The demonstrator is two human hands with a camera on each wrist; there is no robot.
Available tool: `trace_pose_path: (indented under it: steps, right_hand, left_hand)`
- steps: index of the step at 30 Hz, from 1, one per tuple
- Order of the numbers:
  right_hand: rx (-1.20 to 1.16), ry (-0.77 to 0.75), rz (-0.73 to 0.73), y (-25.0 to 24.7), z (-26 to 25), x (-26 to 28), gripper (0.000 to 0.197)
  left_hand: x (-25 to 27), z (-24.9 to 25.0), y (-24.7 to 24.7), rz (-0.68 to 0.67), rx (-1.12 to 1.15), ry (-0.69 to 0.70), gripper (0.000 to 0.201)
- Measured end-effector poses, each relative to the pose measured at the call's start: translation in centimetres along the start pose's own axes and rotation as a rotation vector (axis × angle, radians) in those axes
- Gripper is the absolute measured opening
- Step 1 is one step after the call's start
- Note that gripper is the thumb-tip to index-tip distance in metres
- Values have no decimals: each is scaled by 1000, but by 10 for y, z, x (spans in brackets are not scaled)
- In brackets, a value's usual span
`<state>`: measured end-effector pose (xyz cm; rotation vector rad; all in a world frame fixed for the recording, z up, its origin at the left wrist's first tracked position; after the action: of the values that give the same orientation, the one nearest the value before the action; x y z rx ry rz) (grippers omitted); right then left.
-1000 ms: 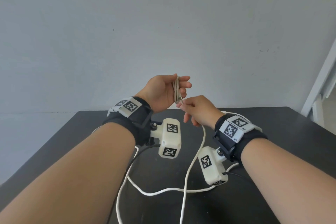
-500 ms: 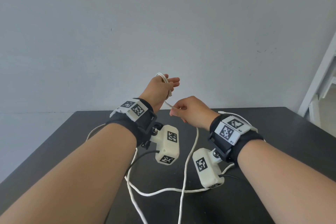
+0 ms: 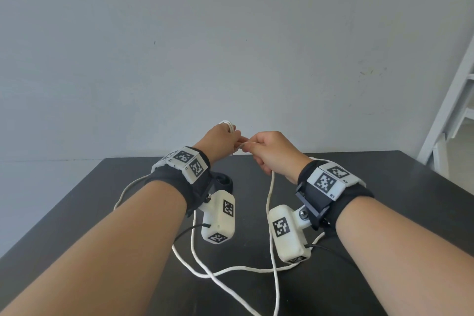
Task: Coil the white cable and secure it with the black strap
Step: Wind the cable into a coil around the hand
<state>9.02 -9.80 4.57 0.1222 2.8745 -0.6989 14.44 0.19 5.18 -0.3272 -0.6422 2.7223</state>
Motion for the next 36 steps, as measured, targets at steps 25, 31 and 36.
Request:
trace_pose_path:
  steps: [25,31,36]
  right_hand:
    - [-384,91,72,-23,17,-6,10]
    - [-686,82,1,-17,13,-7,10]
    - [-546,76,113,-24,15,-8,10]
  left_hand:
    - [29,-5,39,-490,50,-73,59]
    - [33,13,30,-521,170,-58,50]
    - [36,15,26,-580,361,-26,47]
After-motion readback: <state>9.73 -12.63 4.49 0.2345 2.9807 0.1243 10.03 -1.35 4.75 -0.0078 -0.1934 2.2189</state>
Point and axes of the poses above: each hand's wrist, its own x-axis away from the middle knuckle, its own y-axis out of the palm, z = x × y, the point moved 9 cm from there along -x, towards the middle knuckle, and after that the axes turned 2 degrees about -x, right-handed, at the moved point
